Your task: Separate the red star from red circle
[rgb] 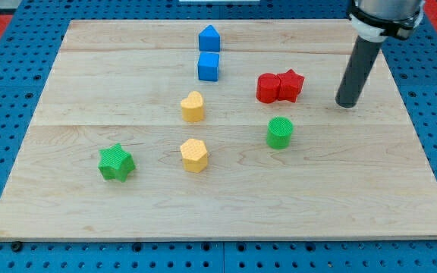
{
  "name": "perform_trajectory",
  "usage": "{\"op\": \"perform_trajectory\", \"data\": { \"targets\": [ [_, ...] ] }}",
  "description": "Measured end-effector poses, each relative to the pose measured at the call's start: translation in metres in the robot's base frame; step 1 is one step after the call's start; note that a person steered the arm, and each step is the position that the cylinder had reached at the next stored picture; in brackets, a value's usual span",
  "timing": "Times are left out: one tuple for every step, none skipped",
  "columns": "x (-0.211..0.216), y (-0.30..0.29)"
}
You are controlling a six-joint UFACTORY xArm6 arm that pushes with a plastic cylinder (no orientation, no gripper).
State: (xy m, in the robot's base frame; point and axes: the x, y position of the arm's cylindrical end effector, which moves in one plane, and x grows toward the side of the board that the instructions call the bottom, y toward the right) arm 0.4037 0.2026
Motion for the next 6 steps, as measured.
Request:
{"op": "perform_trajectory", "data": {
  "targets": [
    [0.005,-0.019],
    [0.015,-0.066],
    [0.014,-0.077],
    [-0.045,-0.082],
    [-0.078,-0.084],
    [-0.09,-0.081]
  ]
}}
